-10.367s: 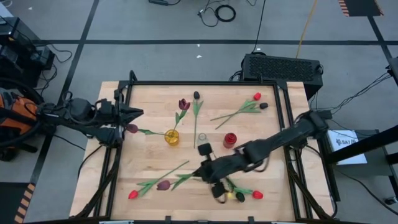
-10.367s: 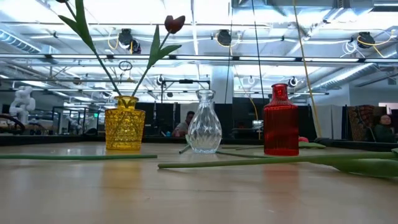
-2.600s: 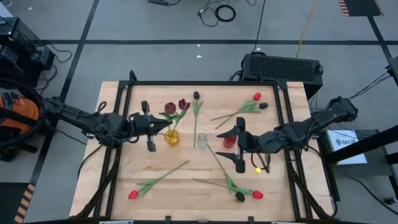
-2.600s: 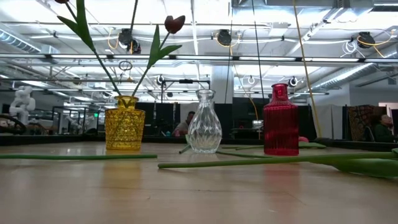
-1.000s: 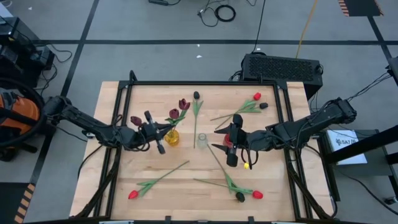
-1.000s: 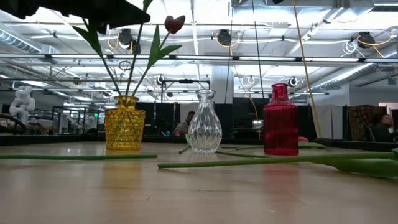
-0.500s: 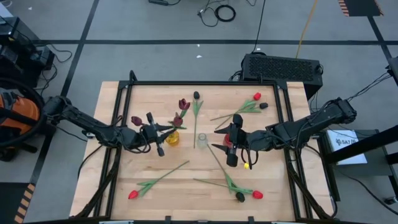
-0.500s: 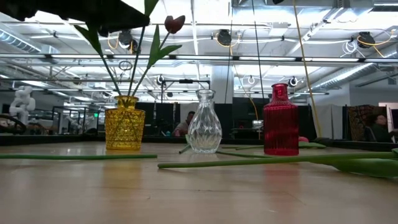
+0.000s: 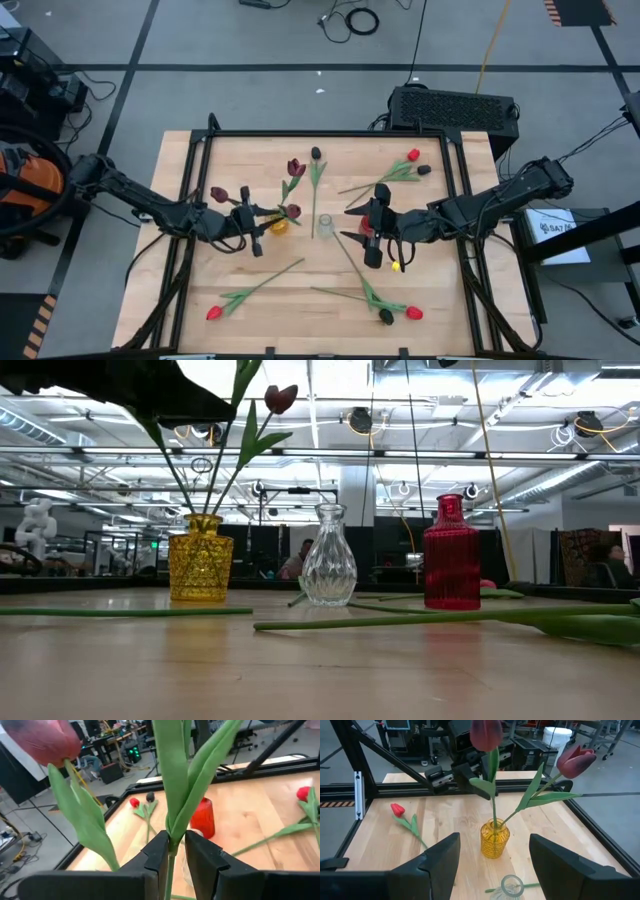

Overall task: Sort flowers into vase by color
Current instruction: Put the red tulip into the yellow vase, then put the top pink tulip into the transparent vase

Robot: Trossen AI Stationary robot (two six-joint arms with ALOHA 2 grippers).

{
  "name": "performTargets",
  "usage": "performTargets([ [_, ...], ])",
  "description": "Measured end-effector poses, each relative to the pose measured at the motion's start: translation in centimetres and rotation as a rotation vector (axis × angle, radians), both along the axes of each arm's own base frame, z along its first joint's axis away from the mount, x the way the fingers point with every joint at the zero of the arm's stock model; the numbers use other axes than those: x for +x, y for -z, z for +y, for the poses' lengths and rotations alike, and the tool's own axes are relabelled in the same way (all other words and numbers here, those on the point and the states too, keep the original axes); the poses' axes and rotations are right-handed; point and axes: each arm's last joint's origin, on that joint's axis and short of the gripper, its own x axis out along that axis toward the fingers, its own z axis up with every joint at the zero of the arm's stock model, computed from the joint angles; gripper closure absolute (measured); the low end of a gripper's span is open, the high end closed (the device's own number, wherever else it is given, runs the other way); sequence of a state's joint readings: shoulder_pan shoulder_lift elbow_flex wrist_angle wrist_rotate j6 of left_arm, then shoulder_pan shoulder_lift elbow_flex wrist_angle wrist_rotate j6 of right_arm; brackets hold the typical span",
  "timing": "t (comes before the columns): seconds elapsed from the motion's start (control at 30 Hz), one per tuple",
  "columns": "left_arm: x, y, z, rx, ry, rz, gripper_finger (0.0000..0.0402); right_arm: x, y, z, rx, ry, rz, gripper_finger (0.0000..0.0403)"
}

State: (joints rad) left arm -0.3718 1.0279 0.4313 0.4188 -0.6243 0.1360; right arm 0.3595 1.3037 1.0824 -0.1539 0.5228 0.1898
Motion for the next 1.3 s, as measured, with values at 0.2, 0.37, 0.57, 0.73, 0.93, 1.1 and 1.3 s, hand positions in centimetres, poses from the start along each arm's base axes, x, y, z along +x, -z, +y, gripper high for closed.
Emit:
performTargets([
  [0.2, -0.4, 0.2, -0.2, -0.054, 0.008, 0.021, 0.0271, 0.0, 0.1, 0.0, -0.003, 0.000, 0.011, 0.0172],
  [0.37, -0.8, 0.8, -0.4, -0.101, 0.000, 0.073, 0.0206, -0.1, 0.2, 0.0, -0.008, 0.000, 0.022, 0.0172],
  [0.57, -1.4, 1.0, -1.3, -0.072, 0.054, 0.114, 0.0179, -0.1, 0.2, 0.0, -0.008, 0.000, 0.023, 0.0172],
  [0.73, -2.4, 0.5, -2.5, -0.038, 0.135, 0.102, 0.0178, -0.2, 0.4, -0.1, -0.018, 0.004, 0.048, 0.0172],
  [0.93, -3.6, -0.6, -3.3, -0.064, 0.207, 0.047, 0.0178, -0.2, 0.6, -0.3, -0.026, 0.017, 0.070, 0.0172],
  [1.1, -4.1, -1.3, -3.1, -0.079, 0.215, 0.009, 0.0178, -0.2, 0.6, -0.5, -0.027, 0.023, 0.070, 0.0172],
  [1.3, -4.8, -2.2, -2.6, -0.062, 0.220, -0.036, 0.0178, -0.2, 0.6, -0.5, -0.025, 0.022, 0.070, 0.0172],
])
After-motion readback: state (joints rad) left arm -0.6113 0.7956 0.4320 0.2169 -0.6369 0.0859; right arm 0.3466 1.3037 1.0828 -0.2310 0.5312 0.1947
